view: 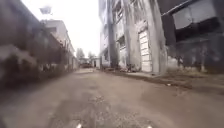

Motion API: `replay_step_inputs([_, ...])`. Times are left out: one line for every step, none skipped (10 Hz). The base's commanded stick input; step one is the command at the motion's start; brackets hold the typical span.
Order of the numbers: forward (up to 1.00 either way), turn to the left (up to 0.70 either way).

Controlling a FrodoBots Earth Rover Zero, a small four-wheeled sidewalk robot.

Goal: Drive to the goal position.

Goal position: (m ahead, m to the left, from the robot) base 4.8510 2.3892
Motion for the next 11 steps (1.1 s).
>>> replay_step_inputs([1.00,0.10])
replay_step_inputs([1.00,0.10])
replay_step_inputs([1.00,0.10])
replay_step_inputs([1.00,0.10])
replay_step_inputs([1.00,0.10])
replay_step_inputs([1.00,0.10])
replay_step_inputs([1.00,0.10])
replay_step_inputs([1.00,0.10])
replay_step_inputs([1.00,0.10])
replay_step_inputs([1.00,0.10])
replay_step_inputs([1.00,0.10])
